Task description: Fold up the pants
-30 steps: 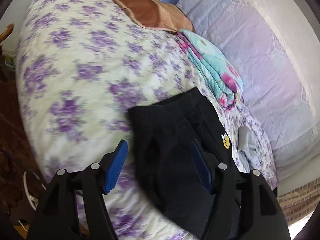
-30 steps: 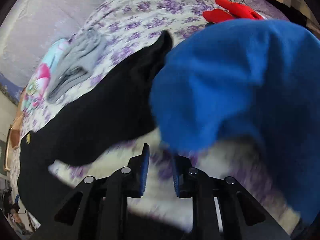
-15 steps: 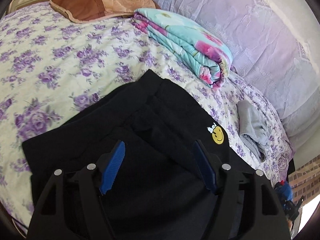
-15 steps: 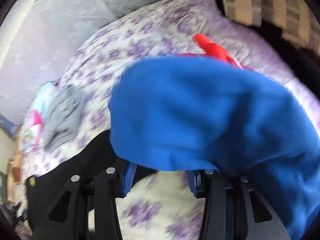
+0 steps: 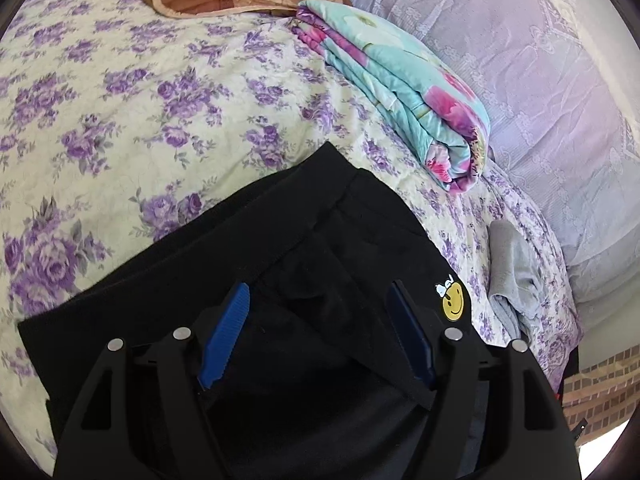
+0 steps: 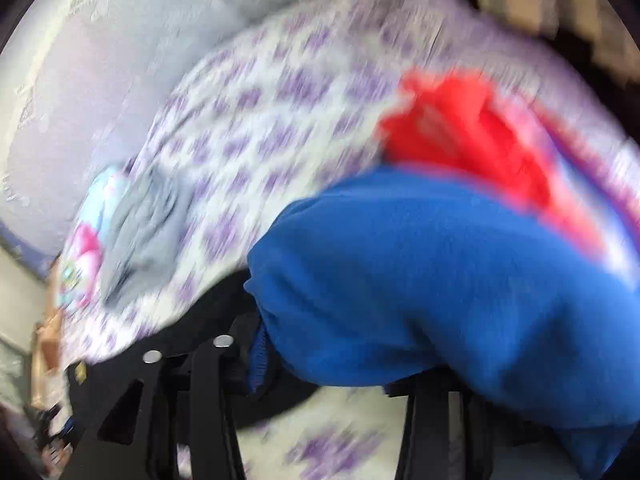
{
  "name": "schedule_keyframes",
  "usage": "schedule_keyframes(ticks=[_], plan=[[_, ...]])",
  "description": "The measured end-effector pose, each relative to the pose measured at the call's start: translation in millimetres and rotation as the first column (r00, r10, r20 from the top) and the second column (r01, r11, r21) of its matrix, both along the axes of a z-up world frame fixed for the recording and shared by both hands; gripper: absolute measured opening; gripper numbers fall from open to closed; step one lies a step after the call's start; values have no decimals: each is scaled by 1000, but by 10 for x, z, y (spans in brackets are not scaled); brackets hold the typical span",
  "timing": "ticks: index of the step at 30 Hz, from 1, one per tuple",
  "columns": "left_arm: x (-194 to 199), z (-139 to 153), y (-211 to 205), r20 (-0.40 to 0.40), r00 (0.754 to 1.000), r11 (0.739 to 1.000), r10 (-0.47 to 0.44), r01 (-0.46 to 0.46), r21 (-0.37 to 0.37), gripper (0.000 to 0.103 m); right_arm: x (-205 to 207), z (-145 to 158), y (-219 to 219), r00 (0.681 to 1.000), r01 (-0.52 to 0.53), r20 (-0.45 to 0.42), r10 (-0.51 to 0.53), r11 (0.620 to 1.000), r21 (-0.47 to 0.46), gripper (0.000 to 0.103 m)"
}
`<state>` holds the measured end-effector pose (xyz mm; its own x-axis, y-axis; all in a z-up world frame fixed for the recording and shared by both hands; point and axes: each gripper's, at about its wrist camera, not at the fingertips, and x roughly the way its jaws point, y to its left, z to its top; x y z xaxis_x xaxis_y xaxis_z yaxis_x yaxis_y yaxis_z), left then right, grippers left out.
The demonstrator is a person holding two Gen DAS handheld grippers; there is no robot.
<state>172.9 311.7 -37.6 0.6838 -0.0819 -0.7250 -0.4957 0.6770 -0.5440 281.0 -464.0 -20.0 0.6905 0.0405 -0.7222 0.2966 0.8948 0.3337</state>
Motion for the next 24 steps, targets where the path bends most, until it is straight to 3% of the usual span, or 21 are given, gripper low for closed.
schedule_keyframes(ticks=[2, 3, 4, 5, 6, 8, 13, 15, 18, 22, 24], plan=[[-43, 34, -16, 5, 1000, 1000, -2, 2, 0, 69, -89, 345, -474, 983, 163, 102, -150, 978, -127, 28], [-70, 61, -17, 7, 1000, 1000, 0, -1, 13, 69, -212, 564, -683, 951, 303, 152, -271, 916, -264, 34], [-85, 78, -8, 5, 1000, 1000, 7, -7, 24, 69, -298, 728, -719, 922, 388, 184, -342, 810, -439, 38], [-89, 87, 7, 5, 1000, 999, 12, -12, 30, 69, -348, 820, -716, 920, 388, 180, -348, 753, -531, 38], [-76, 88, 23, 4, 1000, 999, 16, -16, 31, 69, -397, 863, -718, 939, 337, 125, -320, 784, -521, 38], [-38, 73, 35, 2, 1000, 1000, 22, -22, 20, 69, -533, 864, -637, 951, 309, 117, -288, 842, -441, 47], [48, 40, -116, 3, 1000, 999, -30, 30, 13, 69, -809, 656, -288, 969, 190, 202, -141, 951, -245, 54], [66, 55, -167, 2, 999, 998, -49, 49, 29, 69, -776, 465, -67, 979, 83, 198, -54, 987, -138, 63], [89, 73, -165, 4, 999, 998, -53, 53, 36, 69, -459, 34, 214, 996, -65, 69, 65, 998, 0, 63], [106, 55, -59, -12, 1000, 999, -24, 25, 39, 69, -298, -353, 293, 999, -29, -32, 33, 993, 117, 63], [123, 32, 13, -21, 1000, 999, -11, 12, 36, 69, -264, -529, 267, 999, -15, -47, 27, 971, 238, 64]])
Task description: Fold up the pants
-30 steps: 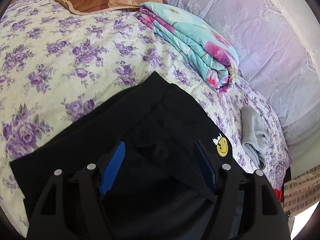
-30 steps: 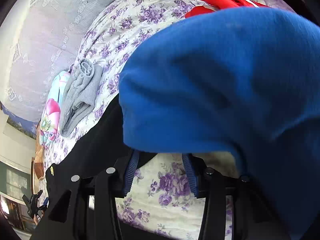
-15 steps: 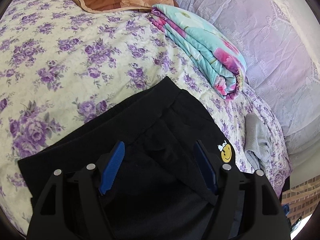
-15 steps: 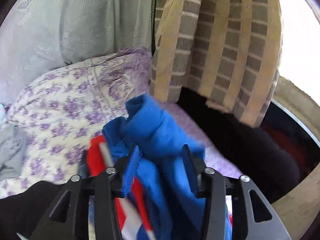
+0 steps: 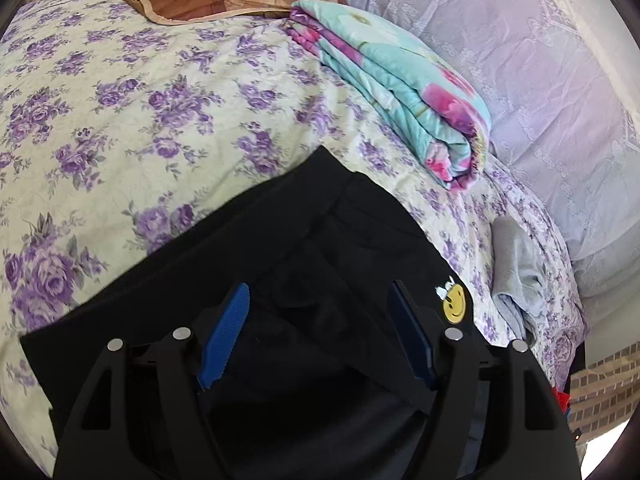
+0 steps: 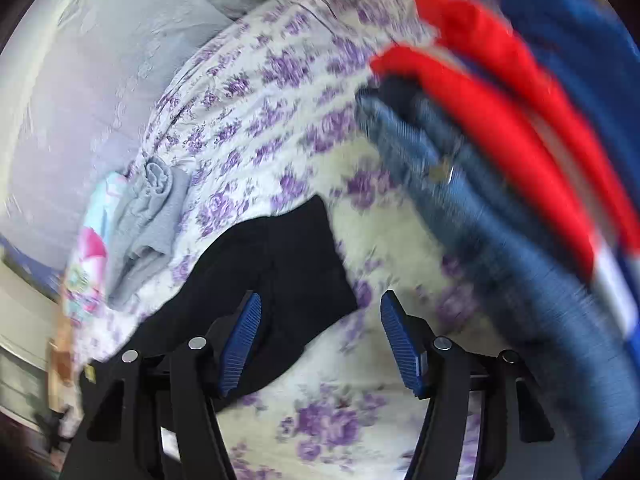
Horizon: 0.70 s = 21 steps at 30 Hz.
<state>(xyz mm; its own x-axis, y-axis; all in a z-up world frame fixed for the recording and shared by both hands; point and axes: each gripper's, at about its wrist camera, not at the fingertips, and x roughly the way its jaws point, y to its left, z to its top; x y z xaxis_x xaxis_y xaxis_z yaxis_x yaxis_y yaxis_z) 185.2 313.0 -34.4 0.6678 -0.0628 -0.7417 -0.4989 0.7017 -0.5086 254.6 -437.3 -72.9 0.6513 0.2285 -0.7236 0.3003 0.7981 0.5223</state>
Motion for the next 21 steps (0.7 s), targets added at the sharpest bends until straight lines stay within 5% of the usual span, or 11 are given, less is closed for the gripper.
schedule_keyframes(ticks=[4, 6, 10, 13, 15, 19, 21], plan=[[87, -68, 101, -10, 1000, 1000, 20, -20, -4, 69, 77, -187, 114, 1000, 9, 20, -11, 998, 69, 60], [149, -85, 123, -15, 1000, 1000, 27, -27, 8, 69, 113, -203, 114, 998, -18, 56, 10, 989, 146, 6], [271, -72, 156, -18, 999, 998, 37, -36, 51, 71, -124, 202, 15, 983, 9, 184, -18, 999, 49, 6], [337, -65, 183, -16, 999, 997, 42, -41, 69, 71, -450, 452, -200, 970, 35, 239, -51, 997, 67, 6], [386, -79, 179, -23, 999, 997, 33, -31, 75, 71, -616, 419, -293, 977, 53, 206, -63, 997, 52, 6], [453, -94, 174, -39, 999, 997, 20, -17, 73, 71, -701, -217, -433, 998, 63, -38, -60, 992, 106, 7], [446, -49, 198, -29, 999, 998, 20, -19, 60, 71, -790, -169, -447, 997, 75, 3, -76, 991, 112, 23]])
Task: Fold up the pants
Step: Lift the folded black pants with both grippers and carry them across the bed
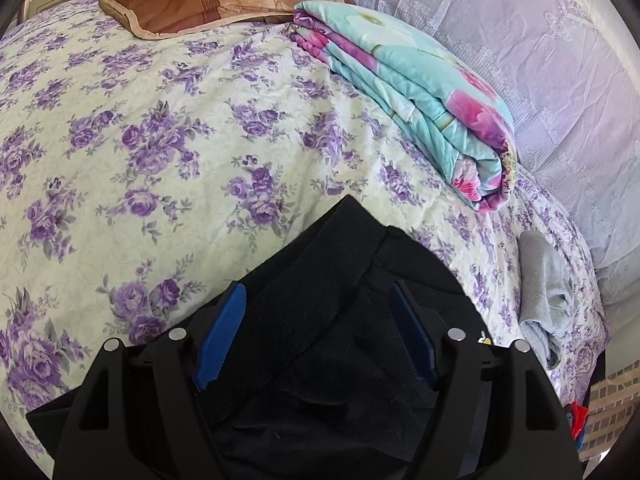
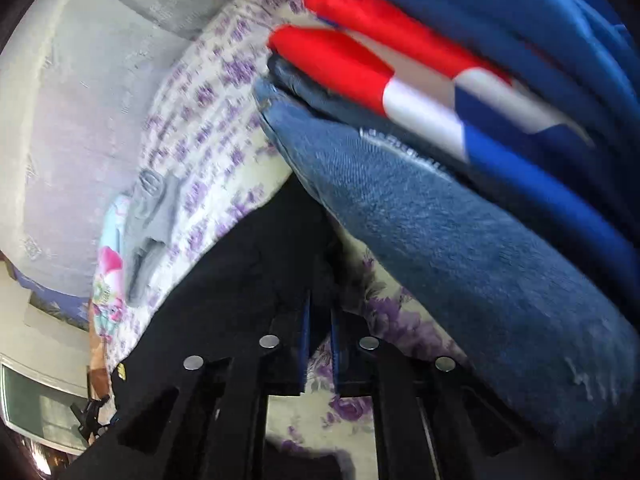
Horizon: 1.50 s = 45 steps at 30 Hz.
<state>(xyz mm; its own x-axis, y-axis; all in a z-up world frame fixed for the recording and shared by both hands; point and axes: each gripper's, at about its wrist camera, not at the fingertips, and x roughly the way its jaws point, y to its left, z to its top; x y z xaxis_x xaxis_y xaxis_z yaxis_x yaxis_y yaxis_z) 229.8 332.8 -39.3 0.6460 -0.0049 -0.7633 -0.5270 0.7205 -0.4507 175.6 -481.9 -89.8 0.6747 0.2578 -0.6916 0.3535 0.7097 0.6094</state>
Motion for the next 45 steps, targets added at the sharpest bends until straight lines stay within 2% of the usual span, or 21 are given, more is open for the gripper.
schedule_keyframes(ticks=[1, 2, 5, 7, 11, 16, 17, 18, 19, 21, 23, 24, 26, 27, 30, 32, 34, 35, 38, 41, 45], plan=[[-13, 38, 12, 11, 1000, 1000, -2, 2, -6, 71, -39, 78, 6, 1000, 10, 7, -10, 1000, -17, 32], [-22, 81, 18, 24, 1000, 1000, -12, 12, -11, 71, -95, 208, 14, 999, 27, 38, -25, 998, -53, 47], [37, 203, 20, 27, 998, 998, -52, 51, 33, 71, -176, 519, 84, 994, 71, 101, -52, 978, -195, 48], [122, 203, 60, 15, 998, 997, -65, 64, 41, 71, -136, 620, 166, 990, 49, 137, -21, 977, -207, 48], [351, 26, 188, -18, 997, 997, -72, 71, -40, 71, 162, 657, 562, 972, -136, 179, 154, 985, -110, 48], [664, -101, 109, -47, 986, 987, -162, 162, 4, 70, 732, 706, 1433, 884, -410, 201, 422, 907, -99, 48], [705, -133, 109, -52, 984, 985, -169, 170, 10, 64, 836, 710, 1610, 860, -460, 199, 470, 883, -96, 48], [722, -150, 112, -53, 983, 984, -176, 177, 11, 51, 966, 717, 1831, 827, -520, 189, 530, 848, -105, 48], [722, -150, 119, -52, 983, 984, -177, 178, 16, 33, 1070, 728, 2008, 800, -560, 178, 573, 819, -125, 48], [663, -83, 177, -32, 988, 988, -149, 151, 45, 8, 1302, 746, 2385, 730, -643, 142, 668, 743, -187, 48], [568, 15, 322, 52, 992, 993, -119, 119, -8, 0, 1453, 738, 2666, 671, -702, 98, 735, 673, -233, 49], [538, 64, 372, 87, 990, 993, -111, 114, -32, 0, 1549, 712, 2799, 645, -726, 72, 760, 640, -252, 49], [494, 206, 412, 135, 987, 996, -90, 93, -16, 0, 1694, 627, 2972, 602, -766, 20, 798, 584, -267, 49], [499, 256, 399, 147, 983, 994, -110, 113, -13, 0, 1766, 563, 3066, 579, -784, -14, 815, 552, -285, 49], [513, 244, 333, 127, 977, 983, -170, 177, -53, 0, 1779, 431, 3194, 529, -816, -79, 845, 481, -321, 49], [492, 211, 290, 109, 975, 979, -193, 200, -50, 10, 1763, 390, 3212, 495, -833, -95, 864, 441, -333, 49], [470, 180, 269, 83, 977, 980, -198, 199, -4, 50, 1721, 377, 3236, 466, -839, -109, 878, 399, -370, 53], [462, 164, 273, 75, 979, 982, -187, 187, 16, 54, 1726, 353, 3257, 453, -844, -116, 884, 383, -376, 54], [509, 71, 290, 69, 974, 976, -215, 217, -23, 59, 1725, 260, 3374, 411, -853, -178, 894, 309, -421, 55], [626, -11, 251, 30, 969, 969, -245, 246, -24, 59, 1664, 288, 3497, 363, -831, -212, 908, 212, -515, 55], [757, -138, 229, -5, 961, 960, -278, 278, -43, 59, 1699, 284, 3590, 315, -838, -228, 921, 157, -523, 54]])
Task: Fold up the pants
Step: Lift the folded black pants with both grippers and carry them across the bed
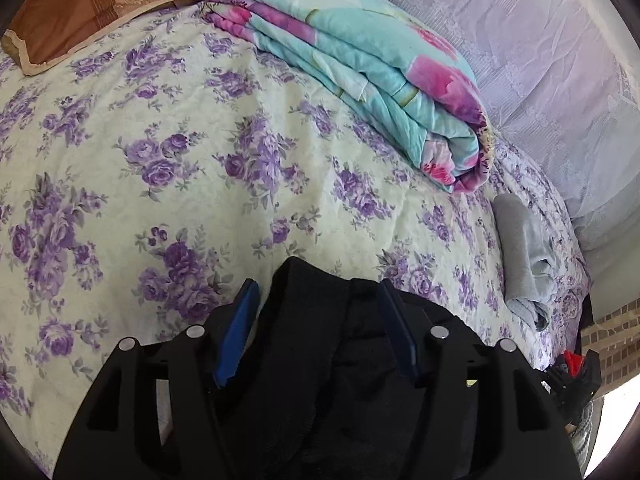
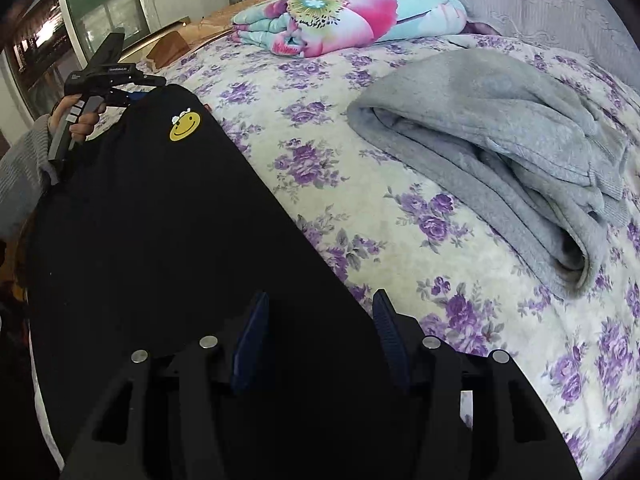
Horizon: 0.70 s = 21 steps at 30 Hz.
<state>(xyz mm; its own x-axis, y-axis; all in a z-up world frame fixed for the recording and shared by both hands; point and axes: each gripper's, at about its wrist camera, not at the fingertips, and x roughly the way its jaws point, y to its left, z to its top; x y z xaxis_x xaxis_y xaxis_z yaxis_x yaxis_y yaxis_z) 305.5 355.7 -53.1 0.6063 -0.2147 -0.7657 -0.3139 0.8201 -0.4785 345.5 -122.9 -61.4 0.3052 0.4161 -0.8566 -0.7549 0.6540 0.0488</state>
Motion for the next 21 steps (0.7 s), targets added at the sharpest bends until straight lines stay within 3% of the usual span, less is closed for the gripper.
schedule_keyframes(ticks=[2, 4, 5, 6, 14, 21], plan=[[29, -35, 21, -2, 1000, 1000, 4, -4, -7, 59, 5, -69, 39, 1000, -12, 6, 12, 999, -32, 49], [45, -43, 64, 7, 1000, 1000, 16, -16, -18, 41, 21, -63, 45, 1000, 10, 22, -9, 999, -36, 28], [46, -33, 84, 13, 1000, 1000, 23, -23, -19, 31, 43, -38, 24, 999, 39, 17, -38, 999, -25, 12], [53, -20, 107, 28, 999, 999, 15, -14, -36, 14, 75, -10, -15, 997, 79, -4, -79, 997, 1, 10], [29, 179, 75, 120, 992, 995, -49, 59, -85, 7, 121, 283, -172, 985, 173, -7, -173, 981, 91, 6], [-153, 389, 45, 167, 984, 994, -63, 77, -82, 5, -4, 597, -214, 981, 183, 44, -191, 973, 142, 6]])
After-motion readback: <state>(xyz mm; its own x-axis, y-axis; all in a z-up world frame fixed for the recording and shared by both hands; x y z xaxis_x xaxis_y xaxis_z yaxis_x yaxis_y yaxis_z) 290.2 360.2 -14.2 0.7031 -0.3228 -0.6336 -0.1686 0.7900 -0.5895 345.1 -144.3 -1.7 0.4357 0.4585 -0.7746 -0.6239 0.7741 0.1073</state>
